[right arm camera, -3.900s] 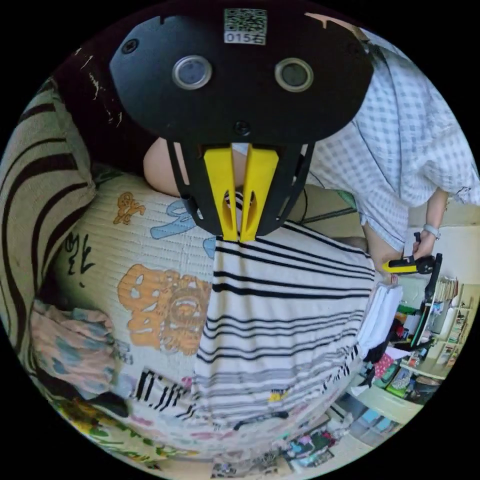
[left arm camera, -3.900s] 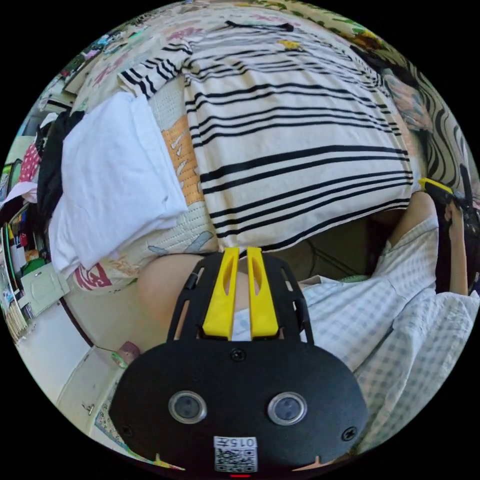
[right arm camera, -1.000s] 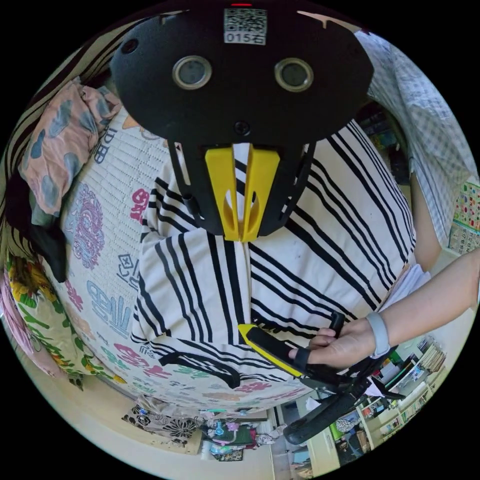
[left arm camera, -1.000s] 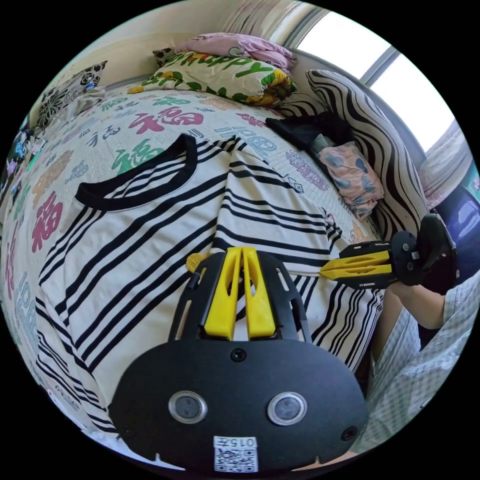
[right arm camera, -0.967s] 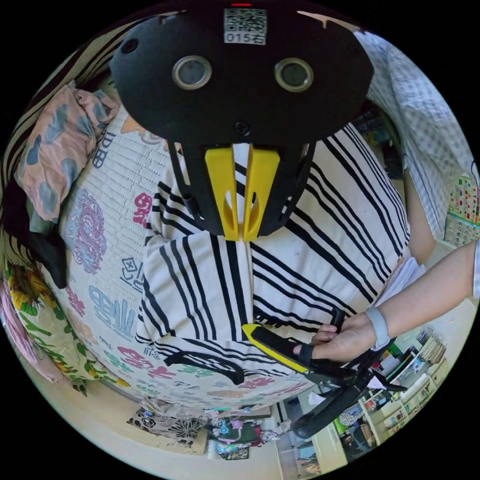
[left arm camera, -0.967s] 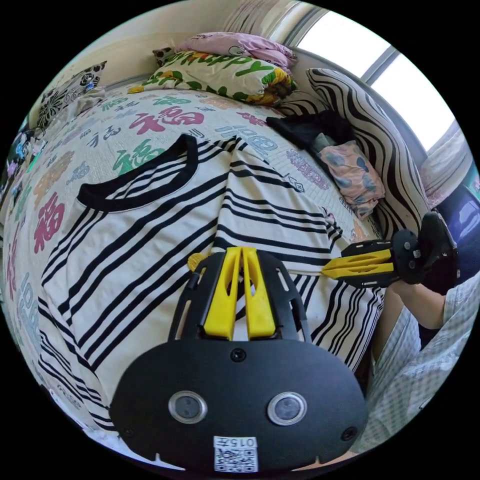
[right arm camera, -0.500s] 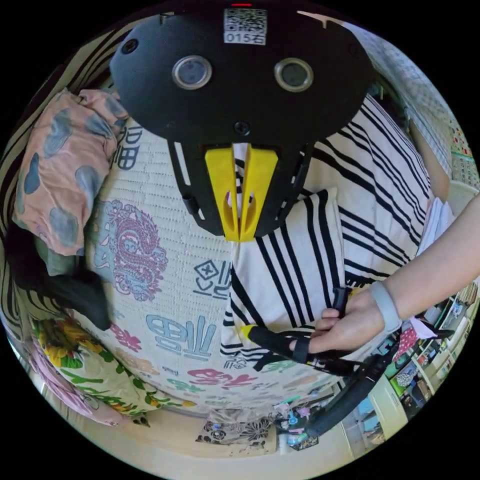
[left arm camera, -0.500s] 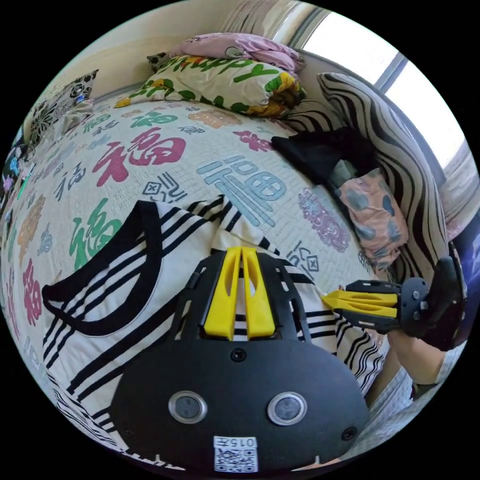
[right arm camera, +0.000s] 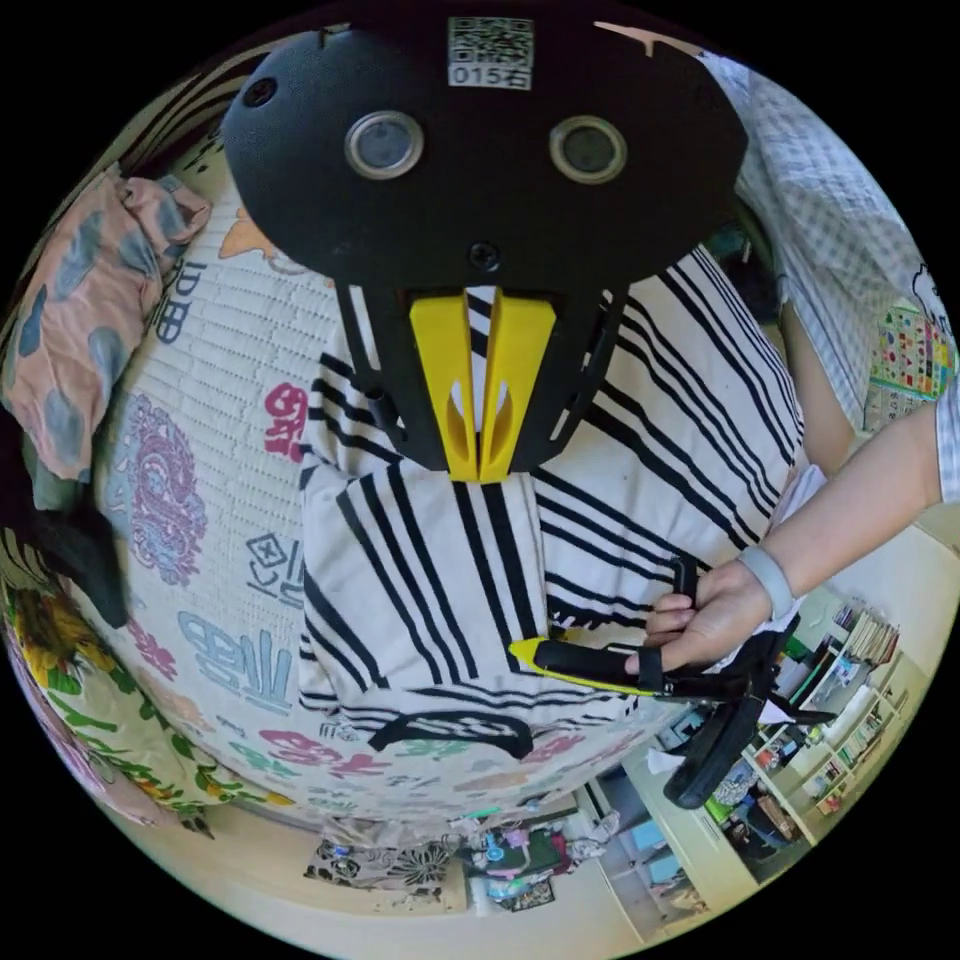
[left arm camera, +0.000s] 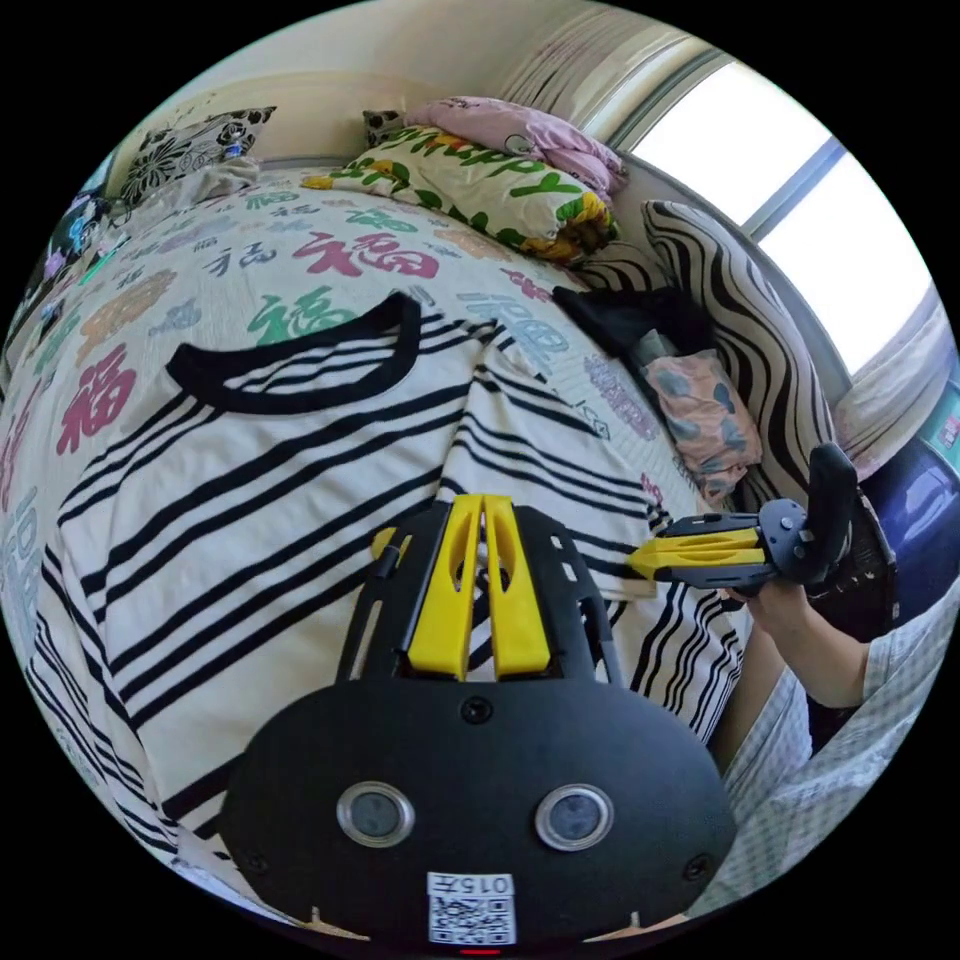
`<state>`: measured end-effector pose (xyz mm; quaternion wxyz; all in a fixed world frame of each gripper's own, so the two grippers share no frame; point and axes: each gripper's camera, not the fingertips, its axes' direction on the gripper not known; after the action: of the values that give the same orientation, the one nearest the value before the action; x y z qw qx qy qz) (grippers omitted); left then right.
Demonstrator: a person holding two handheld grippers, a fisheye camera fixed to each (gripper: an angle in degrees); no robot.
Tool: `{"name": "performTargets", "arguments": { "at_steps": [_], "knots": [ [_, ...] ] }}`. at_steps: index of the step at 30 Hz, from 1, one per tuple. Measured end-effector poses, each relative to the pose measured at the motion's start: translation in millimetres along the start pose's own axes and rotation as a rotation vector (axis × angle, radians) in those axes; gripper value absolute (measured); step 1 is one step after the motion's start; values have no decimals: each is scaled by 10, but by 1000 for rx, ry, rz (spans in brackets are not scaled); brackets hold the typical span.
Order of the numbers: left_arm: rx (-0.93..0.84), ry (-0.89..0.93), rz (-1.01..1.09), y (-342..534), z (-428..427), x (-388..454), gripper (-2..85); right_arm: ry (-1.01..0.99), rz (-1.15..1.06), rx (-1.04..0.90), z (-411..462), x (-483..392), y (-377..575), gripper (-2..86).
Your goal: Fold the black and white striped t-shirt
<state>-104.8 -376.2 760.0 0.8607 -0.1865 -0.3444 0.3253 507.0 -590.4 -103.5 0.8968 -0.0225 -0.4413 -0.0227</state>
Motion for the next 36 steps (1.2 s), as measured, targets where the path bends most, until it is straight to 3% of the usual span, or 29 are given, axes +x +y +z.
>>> {"name": "performTargets", "arguments": {
  "at_steps": [3, 9, 12, 14, 17, 19, 23, 29, 36],
  "knots": [
    [21, 19, -45, 216, -47, -156, -9, 12, 51, 7, 188, -38, 61, -6],
    [84, -139, -121, 539, -399, -264, -4, -7, 168, -36, 346, -16, 118, -6],
    [246, -103, -211, 1018, -893, -289, 10, 26, 158, 5, 304, -163, -14, -5],
    [383, -227, -341, 1615, -1342, -244, 48, -5, 116, 50, 253, -308, -207, -4],
    [557, -384, -576, 2457, -1719, -272, 64, -58, -19, 102, 249, -684, -707, -2],
    [569, -443, -698, 2813, -1768, -385, 67, -115, -142, 119, 368, -1074, -1202, 3],
    [607, -359, -912, 3285, -1747, -771, 79, -218, -303, 83, 721, -1761, -1991, 28],
    [663, -391, -1062, 3514, -1800, -1062, 86, -233, -465, -55, 1629, -2864, -3224, 60],
    [678, -386, -1144, 3750, -1803, -1210, 68, -74, -479, -272, 2940, -3662, -4378, 107]
  ]
}}
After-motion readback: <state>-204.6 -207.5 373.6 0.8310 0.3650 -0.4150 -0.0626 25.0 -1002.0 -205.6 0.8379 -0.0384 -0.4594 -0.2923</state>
